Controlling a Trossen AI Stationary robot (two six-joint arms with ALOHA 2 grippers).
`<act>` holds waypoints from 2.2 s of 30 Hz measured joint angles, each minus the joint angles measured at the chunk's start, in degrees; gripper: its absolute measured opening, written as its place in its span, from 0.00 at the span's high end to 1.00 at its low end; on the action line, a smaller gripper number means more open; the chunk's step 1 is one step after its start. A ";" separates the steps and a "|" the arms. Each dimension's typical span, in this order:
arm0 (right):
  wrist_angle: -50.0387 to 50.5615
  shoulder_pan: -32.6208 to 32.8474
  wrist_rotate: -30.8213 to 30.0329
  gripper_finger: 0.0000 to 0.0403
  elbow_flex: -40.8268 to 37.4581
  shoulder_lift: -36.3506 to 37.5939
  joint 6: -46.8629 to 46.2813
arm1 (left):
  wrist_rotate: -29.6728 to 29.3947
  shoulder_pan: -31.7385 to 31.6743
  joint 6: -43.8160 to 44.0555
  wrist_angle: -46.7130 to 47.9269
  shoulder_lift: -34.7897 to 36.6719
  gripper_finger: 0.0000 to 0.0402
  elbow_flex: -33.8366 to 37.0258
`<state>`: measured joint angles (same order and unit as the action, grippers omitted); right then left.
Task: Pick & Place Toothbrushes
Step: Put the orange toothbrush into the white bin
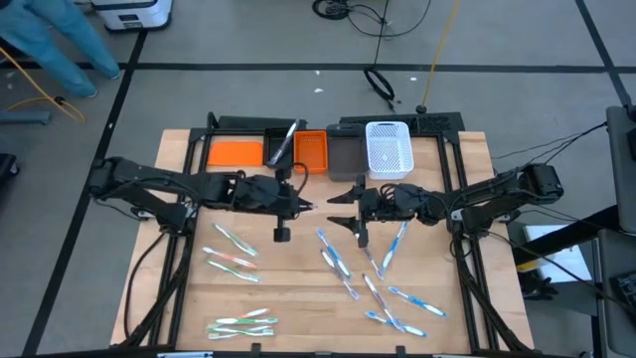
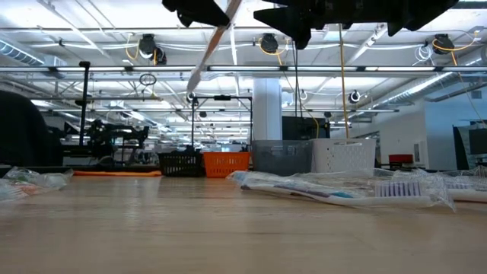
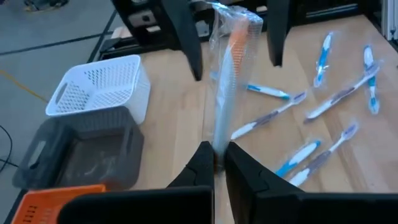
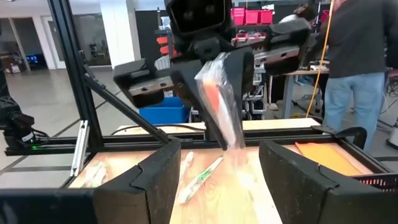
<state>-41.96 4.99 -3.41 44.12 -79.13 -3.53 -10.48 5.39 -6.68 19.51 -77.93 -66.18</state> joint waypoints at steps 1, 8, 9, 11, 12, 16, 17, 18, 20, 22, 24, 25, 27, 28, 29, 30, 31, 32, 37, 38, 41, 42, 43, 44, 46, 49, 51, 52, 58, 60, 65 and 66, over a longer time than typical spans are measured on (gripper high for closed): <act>-0.21 0.00 -0.03 0.48 0.00 -0.01 0.07 | -0.02 0.00 0.02 -0.34 0.07 0.97 0.07; -2.97 0.00 -0.17 0.48 0.00 0.00 0.64 | 0.47 0.00 0.63 -6.58 -1.49 0.98 0.05; -3.23 0.01 -0.82 0.48 0.00 0.00 1.17 | 0.48 0.01 0.65 -7.22 -1.63 0.98 0.03; -3.26 0.11 -2.19 0.48 0.00 0.00 1.58 | 0.48 0.04 0.64 -7.88 -1.73 0.96 0.03; -3.25 0.11 -2.71 0.48 0.00 -0.02 1.69 | 0.50 0.04 0.57 -9.07 -2.09 0.96 0.03; -3.67 0.11 -2.80 0.48 0.00 0.00 1.69 | 1.02 0.04 -0.12 -11.12 -3.47 0.98 0.11; -3.72 0.11 -2.81 0.48 0.00 -0.01 1.69 | 1.37 0.04 -0.29 -12.59 -4.14 0.99 0.10; -3.73 0.11 -2.82 0.48 0.00 0.00 1.69 | 1.48 0.04 -0.28 -14.24 -4.72 0.98 -0.05; -3.78 0.11 -2.83 0.48 0.00 0.00 1.70 | 1.49 0.04 -0.29 -14.06 -5.04 0.96 0.01; -4.15 0.11 -2.89 0.48 0.00 -0.01 2.00 | 1.46 0.04 -0.31 -15.93 -6.21 0.95 0.02; -4.15 0.11 -2.98 0.50 0.00 0.00 2.47 | 1.46 0.04 -0.31 -15.98 -6.58 0.95 -0.02; -4.10 0.11 -2.98 0.52 0.00 0.00 2.52 | 1.44 0.04 -0.33 -15.80 -6.58 0.96 0.09; -3.79 0.11 -2.96 0.59 0.00 0.00 2.55 | 1.42 0.04 -0.54 -17.09 -6.87 0.98 -0.01; -3.71 0.11 -2.89 0.63 0.00 0.00 2.66 | 1.41 0.01 -0.55 -17.16 -7.00 0.98 -0.06; -3.56 0.11 -2.85 0.67 0.00 0.00 2.73 | 1.41 -0.02 -0.55 -16.91 -7.11 0.98 -0.04; -3.35 0.11 -2.79 0.72 0.00 0.00 2.74 | 1.38 -0.02 -0.54 -16.80 -7.22 0.98 -0.04; -3.34 0.11 -2.77 0.78 0.00 0.00 2.75 | 1.35 -0.02 -0.51 -16.79 -7.25 0.96 -0.04; -3.35 0.11 -2.74 0.83 0.00 -0.02 2.77 | 1.28 -0.06 -0.43 -16.79 -7.23 0.95 -0.04; -3.28 0.33 -2.81 0.95 0.00 -0.02 4.35 | 1.07 -0.04 -0.09 -16.66 -7.19 0.92 -0.04; -3.33 0.35 -2.76 0.95 0.00 -0.02 4.25 | 1.01 -0.03 -0.10 -16.70 -7.19 0.92 -0.04; -3.10 0.35 -2.82 0.95 0.00 -0.02 4.25 | 1.00 -0.04 -0.11 -16.68 -7.19 0.92 -0.04; -3.03 0.35 -2.80 0.95 0.00 -0.02 4.23 | 0.96 -0.04 -0.18 -16.64 -7.19 0.92 -0.02; -3.03 0.35 -2.82 0.95 0.00 -0.02 4.25 | 0.98 -0.04 -0.24 -16.64 -7.21 0.92 -0.02; -3.00 0.35 -2.83 0.95 0.00 -0.02 4.24 | 0.98 -0.04 -0.21 -16.66 -7.21 0.92 -0.02; -2.80 0.35 -2.81 0.95 0.00 -0.02 4.08 | 0.98 -0.04 0.35 -16.64 -7.21 0.91 -0.02; -2.57 0.35 -2.82 0.95 0.00 -0.01 4.06 | 0.98 0.00 -0.33 -16.63 -7.21 0.91 0.00; -2.55 0.35 -2.96 0.95 0.00 0.00 4.05 | 0.96 0.11 -0.71 -16.59 -7.21 0.91 0.00; -2.35 0.35 -3.40 0.95 0.00 0.13 4.06 | 0.90 0.13 -0.76 -16.59 -7.21 0.90 0.00; 3.77 0.40 -8.17 0.95 0.00 3.02 4.33 | -0.70 0.13 -1.77 -16.20 -7.23 0.74 0.00; 5.76 0.37 -8.83 0.95 0.00 4.46 4.49 | -2.35 0.17 -1.75 -16.10 -7.23 0.67 0.00; 11.78 0.42 -12.18 0.95 0.00 8.37 4.64 | -3.53 0.15 0.62 -12.70 -7.23 0.55 0.00; 13.37 0.40 -13.43 0.95 0.00 9.16 4.66 | -3.56 0.18 1.19 -11.86 -7.23 0.53 0.00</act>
<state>-28.59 5.40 -16.85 44.12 -69.98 1.13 -14.04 5.57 -5.49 7.65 -85.17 -66.17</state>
